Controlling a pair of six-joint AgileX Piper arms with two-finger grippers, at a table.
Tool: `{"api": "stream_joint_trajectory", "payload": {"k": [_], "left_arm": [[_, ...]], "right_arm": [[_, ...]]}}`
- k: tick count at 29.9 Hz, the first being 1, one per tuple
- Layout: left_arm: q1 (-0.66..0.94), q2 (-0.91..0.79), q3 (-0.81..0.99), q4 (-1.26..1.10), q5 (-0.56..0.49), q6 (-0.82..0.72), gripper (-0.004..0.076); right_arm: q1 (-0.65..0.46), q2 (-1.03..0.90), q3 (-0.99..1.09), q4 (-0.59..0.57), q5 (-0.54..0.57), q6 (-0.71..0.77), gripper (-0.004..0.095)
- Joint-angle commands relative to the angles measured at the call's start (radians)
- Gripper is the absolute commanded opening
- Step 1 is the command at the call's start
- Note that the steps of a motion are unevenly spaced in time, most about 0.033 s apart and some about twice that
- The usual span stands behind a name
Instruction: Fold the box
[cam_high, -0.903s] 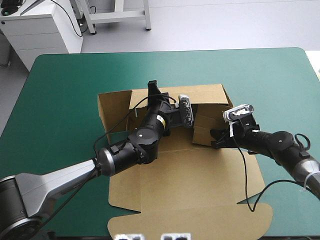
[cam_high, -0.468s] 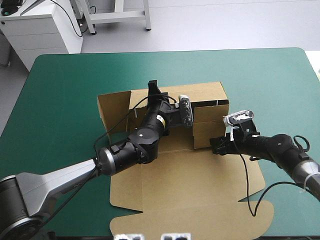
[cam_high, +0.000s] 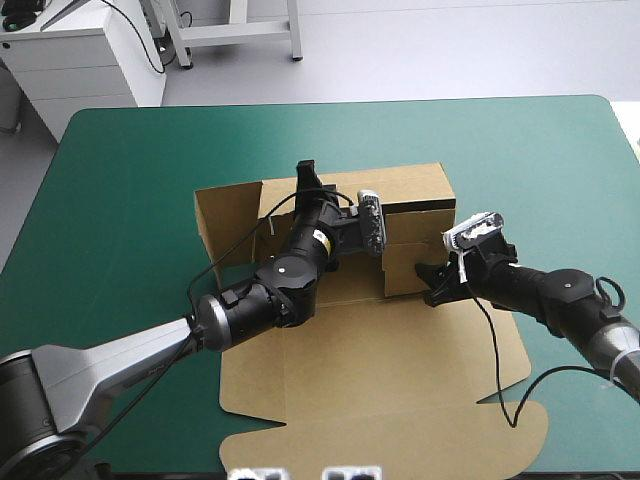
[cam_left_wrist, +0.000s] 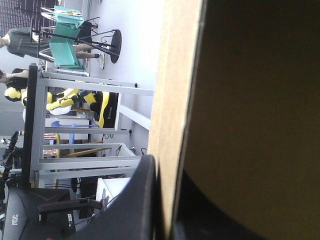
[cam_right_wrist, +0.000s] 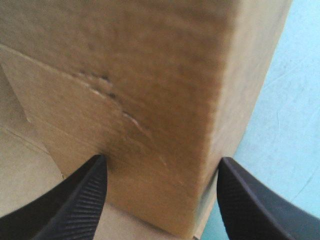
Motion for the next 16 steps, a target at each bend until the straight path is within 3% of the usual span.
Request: {"api": "stream_joint_trajectory", "payload": {"k": [1,10,14,16], "left_arm": [[0.0,-0.04,-0.025,0.006,0.004,-0.012,-0.0008],[0.0,-0.04,-0.025,-0.013,-0.011,0.066,-0.0008],[0.0,-0.04,-0.025,-0.014,-0.011,0.066,-0.0008],[0.0,-0.04,-0.025,-0.014,-0.011,0.066,-0.0008]], "right_arm": [[-0.005,-0.024,-0.024,0.171,-0.003,-0.168,0.058],[-0.005,0.084,-0.026,0.525,0.006,-0.517,0.0577],[-0.005,0.114,-0.043,0.524,0.019,-0.586,0.0495],[-0.005,0.114,-0.05,0.524,0.019,-0.595,0.0388]]}}
